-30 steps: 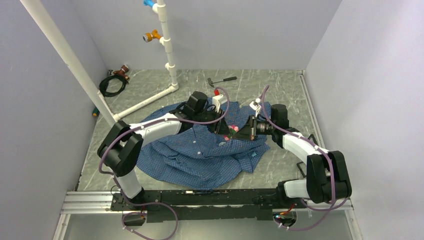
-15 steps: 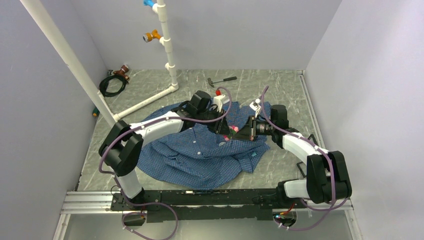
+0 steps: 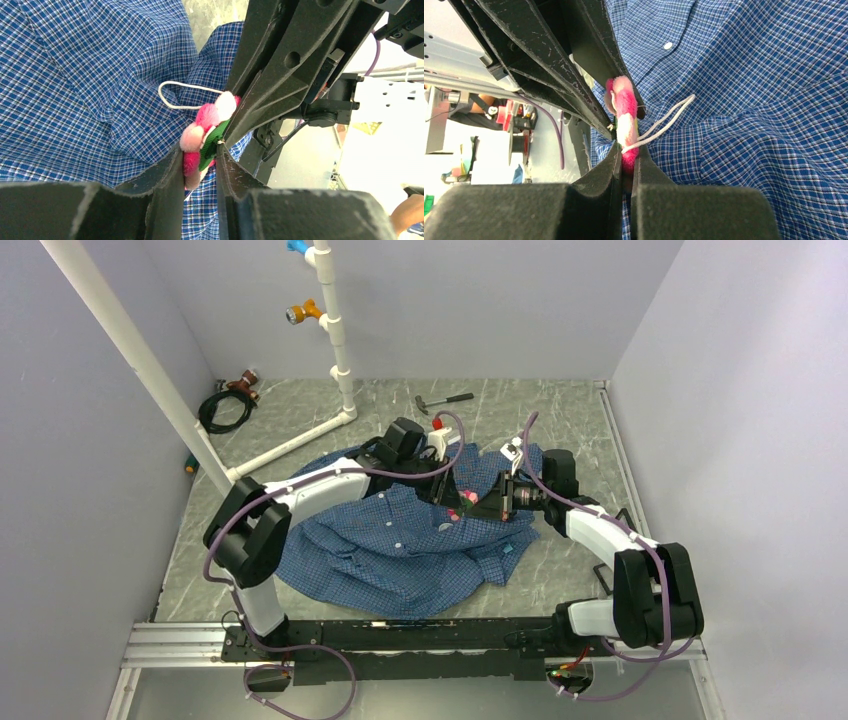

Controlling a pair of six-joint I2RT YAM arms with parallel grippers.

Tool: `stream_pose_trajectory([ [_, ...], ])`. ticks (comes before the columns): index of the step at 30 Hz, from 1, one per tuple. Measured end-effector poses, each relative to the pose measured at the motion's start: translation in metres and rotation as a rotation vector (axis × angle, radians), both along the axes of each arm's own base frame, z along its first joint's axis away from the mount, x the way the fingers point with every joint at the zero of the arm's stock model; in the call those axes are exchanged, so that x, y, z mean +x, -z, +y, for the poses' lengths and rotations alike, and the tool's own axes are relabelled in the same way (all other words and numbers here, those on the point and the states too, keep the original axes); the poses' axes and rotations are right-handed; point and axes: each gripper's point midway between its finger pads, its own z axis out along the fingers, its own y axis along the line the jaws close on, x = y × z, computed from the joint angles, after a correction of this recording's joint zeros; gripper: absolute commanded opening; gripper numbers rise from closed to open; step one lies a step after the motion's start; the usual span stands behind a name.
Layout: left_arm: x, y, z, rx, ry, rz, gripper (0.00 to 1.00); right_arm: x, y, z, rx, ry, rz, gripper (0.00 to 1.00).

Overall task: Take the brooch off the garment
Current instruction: Remove the brooch from the clothes.

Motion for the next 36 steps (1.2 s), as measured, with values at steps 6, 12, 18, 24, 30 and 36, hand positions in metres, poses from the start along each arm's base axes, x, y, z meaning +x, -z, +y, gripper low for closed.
stream_pose_trajectory([
  [6,0.000,0.000,0.001,-0.019,0.009,0.036,0.08,0.001,0.001,0.000,-0.009,0.000,-0.019,0.00],
  [12,0.000,-0.001,0.002,-0.033,0.013,0.049,0.21,0.001,0.000,0.000,-0.012,-0.001,-0.029,0.00],
  [18,0.002,-0.002,0.006,-0.025,-0.008,0.021,0.30,0.001,-0.001,0.000,-0.011,0.004,-0.022,0.00],
  [24,0.013,-0.004,0.021,0.031,-0.077,-0.043,0.44,0.010,-0.002,-0.004,-0.022,0.047,-0.036,0.00],
  [30,0.021,-0.001,0.031,0.066,-0.112,-0.069,0.41,0.016,-0.001,-0.006,-0.029,0.087,-0.019,0.00],
  [36,0.015,-0.003,0.025,0.066,-0.096,-0.075,0.39,0.017,-0.002,-0.006,-0.021,0.114,0.022,0.00],
])
